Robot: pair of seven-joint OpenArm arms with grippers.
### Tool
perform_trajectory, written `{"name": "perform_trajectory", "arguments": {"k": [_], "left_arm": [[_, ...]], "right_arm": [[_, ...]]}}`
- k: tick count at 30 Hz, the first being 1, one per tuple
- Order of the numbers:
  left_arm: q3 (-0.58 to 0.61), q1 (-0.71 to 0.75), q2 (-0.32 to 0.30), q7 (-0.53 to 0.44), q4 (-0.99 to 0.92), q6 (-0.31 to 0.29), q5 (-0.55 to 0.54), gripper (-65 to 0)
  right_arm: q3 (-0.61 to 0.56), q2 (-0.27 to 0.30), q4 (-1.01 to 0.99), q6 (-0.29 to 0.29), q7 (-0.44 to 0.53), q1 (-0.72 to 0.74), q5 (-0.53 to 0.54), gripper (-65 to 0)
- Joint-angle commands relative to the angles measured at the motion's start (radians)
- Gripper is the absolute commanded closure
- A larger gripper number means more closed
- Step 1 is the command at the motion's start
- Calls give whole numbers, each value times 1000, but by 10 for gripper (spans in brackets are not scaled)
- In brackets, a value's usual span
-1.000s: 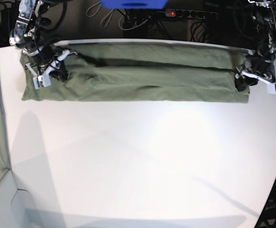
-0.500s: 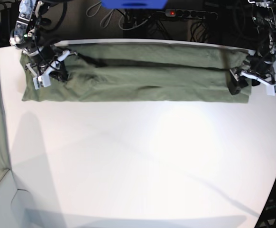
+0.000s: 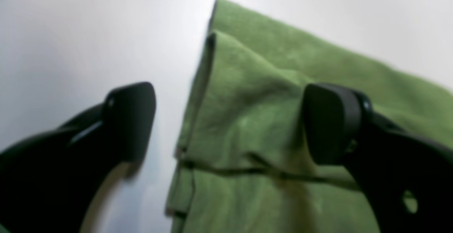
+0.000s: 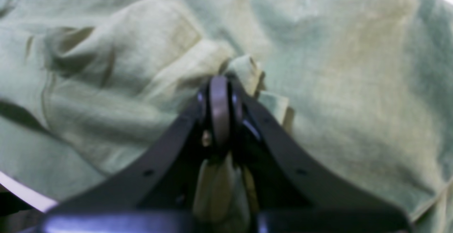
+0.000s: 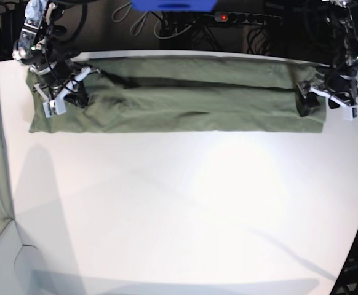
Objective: Layout the t-shirt on the table in an organized manner, then fold the t-shirt properly
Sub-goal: 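Regrasp the strip end with the left gripper and pull it inward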
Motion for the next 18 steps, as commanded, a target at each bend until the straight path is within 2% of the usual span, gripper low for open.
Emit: {"name": "perform_trajectory", "arguments": {"k": [1,9,17,18], "left_arm": [[17,20,17,115,-15,34,52,-650],[74,17,52,112,-18,34,211,-650],[114,0,56,112,-24,34,236,-650],[114,0,56,112,-24,34,236,-611]], "right_arm": [[2,3,7,-1,-8,-1,-12,0],[2,3,8,-1,-16,19,-12,0],[2,3,8,-1,-16,19,-12,0],[2,3,8,-1,-16,19,-12,0]]}}
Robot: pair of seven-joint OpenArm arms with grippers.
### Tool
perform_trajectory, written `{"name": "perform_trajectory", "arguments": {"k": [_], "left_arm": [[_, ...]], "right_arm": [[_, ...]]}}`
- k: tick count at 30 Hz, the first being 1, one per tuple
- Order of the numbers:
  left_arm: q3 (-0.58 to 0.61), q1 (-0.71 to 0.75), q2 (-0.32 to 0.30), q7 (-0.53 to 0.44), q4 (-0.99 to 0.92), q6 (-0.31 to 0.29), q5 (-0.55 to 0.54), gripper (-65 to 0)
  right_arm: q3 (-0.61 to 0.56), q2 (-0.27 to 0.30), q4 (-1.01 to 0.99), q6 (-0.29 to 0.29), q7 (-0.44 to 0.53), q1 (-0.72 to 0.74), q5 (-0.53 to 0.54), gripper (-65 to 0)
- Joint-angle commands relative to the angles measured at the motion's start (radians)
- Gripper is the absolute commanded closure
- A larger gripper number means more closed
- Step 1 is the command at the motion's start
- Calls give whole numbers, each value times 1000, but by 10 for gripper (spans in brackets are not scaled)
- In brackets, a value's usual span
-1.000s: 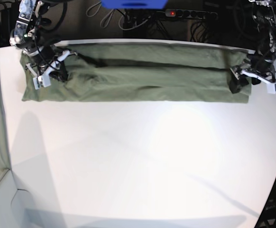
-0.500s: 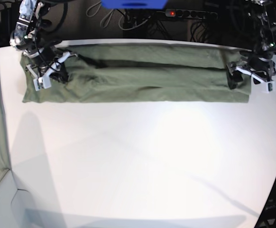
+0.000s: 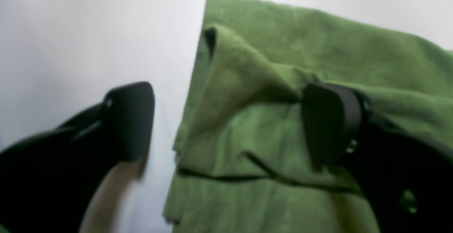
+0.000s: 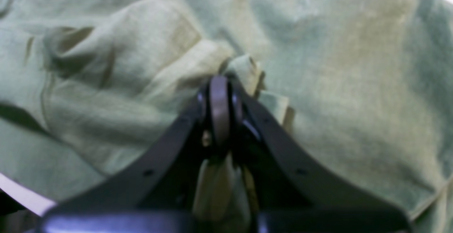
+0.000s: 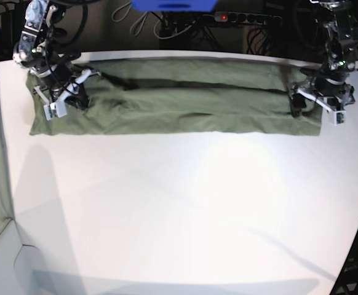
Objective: Layout the t-shirt on the table in an organized manner, then fold the t-shirt properly
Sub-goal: 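Regrasp the strip end with the left gripper and pull it inward, then carry the strip end with the left gripper toward the right gripper, folding it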
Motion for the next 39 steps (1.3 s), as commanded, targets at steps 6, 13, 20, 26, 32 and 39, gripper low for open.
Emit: {"name": "perform_trajectory", "arguments": {"k": [6,13,20,26,32,39], "left_arm": [[17,10,22,166,-34,-22,11,-125],[15,7,22,166,-33,-16,11,0],[-63,-11,39,178,62,-11,14,-2],[-97,-28,49,232,234,-9,17,-2],[-95,-28,131,360,431,-8,18,-2],[27,-20,309,416,546,-6,276,-2]], "right_arm": [[2,5,10,-1,-2,3,-5,0],[2,5,9,-1,-5,20,-5,0],[0,5,9,-1,-5,22,-5,0],[-26,10,9,-1,-5,22,-5,0],[-35,8,9,-1,-5,22,-5,0],[-63,12,9,-1,-5,22,-5,0]]}}
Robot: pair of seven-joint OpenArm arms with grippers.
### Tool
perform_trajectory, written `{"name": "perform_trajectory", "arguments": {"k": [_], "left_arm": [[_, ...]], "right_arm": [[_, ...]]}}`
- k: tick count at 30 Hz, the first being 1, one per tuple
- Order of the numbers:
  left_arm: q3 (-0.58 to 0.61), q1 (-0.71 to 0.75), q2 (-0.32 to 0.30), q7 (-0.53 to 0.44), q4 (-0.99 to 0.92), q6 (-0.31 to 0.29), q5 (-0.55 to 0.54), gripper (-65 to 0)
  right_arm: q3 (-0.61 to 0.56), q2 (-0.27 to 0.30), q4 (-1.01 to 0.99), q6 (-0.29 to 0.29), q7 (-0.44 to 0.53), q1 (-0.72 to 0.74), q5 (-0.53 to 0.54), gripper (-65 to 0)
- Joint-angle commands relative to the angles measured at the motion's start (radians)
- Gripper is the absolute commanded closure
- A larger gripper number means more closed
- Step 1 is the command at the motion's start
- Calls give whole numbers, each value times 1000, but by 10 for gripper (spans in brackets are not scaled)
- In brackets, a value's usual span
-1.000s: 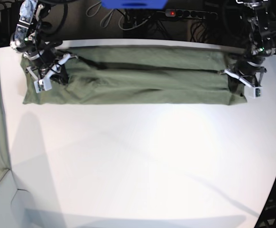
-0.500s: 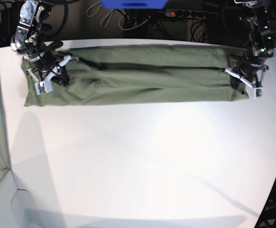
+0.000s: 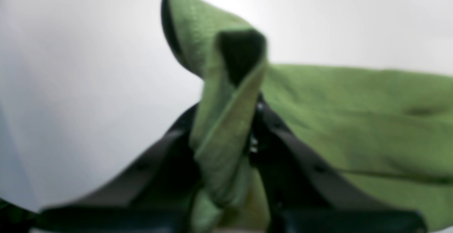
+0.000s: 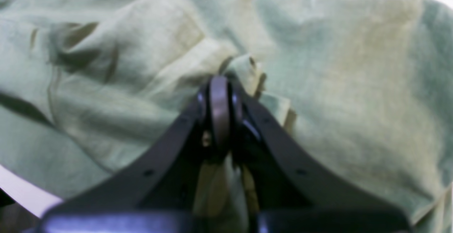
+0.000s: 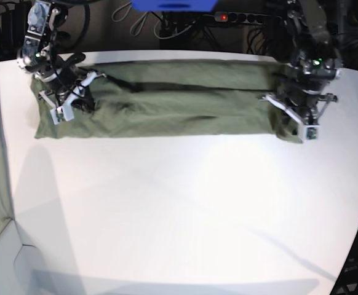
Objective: Layout the t-shirt on the table in an organized manner, then fold the t-shirt properly
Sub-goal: 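Carry the strip end with the left gripper toward the right gripper, folding it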
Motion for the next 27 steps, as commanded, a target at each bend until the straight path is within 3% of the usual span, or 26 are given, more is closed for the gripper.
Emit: {"name": "perform_trajectory", "arguments": {"k": [1,3,6,10,17,23,27], "left_arm": [[42,-2,39,-25,14,-1,58,-2],[117,-2,106,-42,8,-3,190,-2],[224,20,121,-73,4,-3,307,-2],[362,20,121,-72,-3,-1,316,-1],[491,23,121,-73,-70,5,316,-1],[588,-6,121,-82,-102,209,310,-1],[628,-25,121,-82,-107,280,304,-1]], "right_arm": [[-2,5,11,0,2,2,7,0],[-2,4,11,0,2,2,7,0],[-2,1,11,0,2,2,7,0],[-19,4,11,0,2,2,5,0],[-22,4,12,0,2,2,5,0],[-22,4,11,0,2,2,5,0],[-22,4,11,0,2,2,5,0]]}}
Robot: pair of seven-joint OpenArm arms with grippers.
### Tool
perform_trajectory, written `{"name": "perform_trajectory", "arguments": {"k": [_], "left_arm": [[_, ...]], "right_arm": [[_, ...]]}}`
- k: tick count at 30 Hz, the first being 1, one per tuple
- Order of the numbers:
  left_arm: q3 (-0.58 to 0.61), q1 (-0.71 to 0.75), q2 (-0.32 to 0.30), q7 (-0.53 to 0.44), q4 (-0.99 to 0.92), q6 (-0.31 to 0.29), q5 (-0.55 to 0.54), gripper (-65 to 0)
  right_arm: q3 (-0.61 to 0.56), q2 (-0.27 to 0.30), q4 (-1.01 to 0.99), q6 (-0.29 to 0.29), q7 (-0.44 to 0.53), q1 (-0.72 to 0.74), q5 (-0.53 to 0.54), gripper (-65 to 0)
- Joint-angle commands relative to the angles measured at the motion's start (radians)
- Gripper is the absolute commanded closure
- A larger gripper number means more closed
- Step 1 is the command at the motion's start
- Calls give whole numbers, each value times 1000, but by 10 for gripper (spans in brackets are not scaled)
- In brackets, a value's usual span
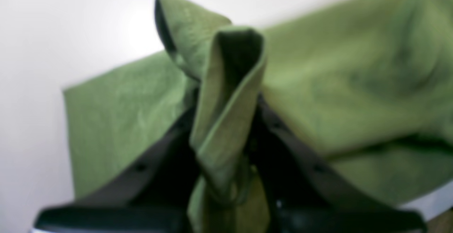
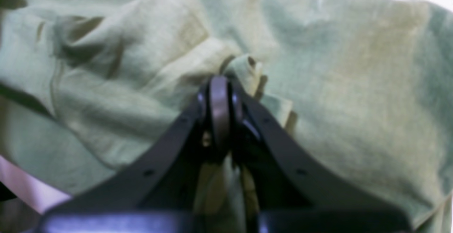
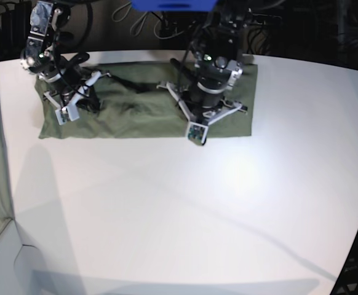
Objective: Layout the t-shirt on the table in an organized manner, then fold the t-shirt properly
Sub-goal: 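Carry the strip end with the left gripper toward the right gripper, folding it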
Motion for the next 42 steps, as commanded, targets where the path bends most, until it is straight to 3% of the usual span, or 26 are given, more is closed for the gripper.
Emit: {"name": "perform_trajectory", "arguments": {"k": [1,6,12,29,31,36,42], "left_arm": [[16,-13,10,-9,18,25,-19,-1],[61,-62,10,-1,10,124,-135,-1],[119,-94,10,-1,-53,181,-200,-1],[136,-108,10,1,-105,178,-223,-12],[136,-108,10,1,-105,178,-224,-56],[199,-108,10,1,-103,178,-224,-249],[237,-116,10,-12,-74,178,-224,-260]], "right_arm": [[1,4,11,-1,-1,2,1,0],[1,3,11,-1,-1,2,1,0],[1,6,11,-1,-1,2,1,0],[1,6,11,-1,-1,4,1,0],[1,6,11,-1,-1,4,1,0],[1,4,11,-1,-1,4,1,0],[1,6,11,-1,-1,4,1,0]]}}
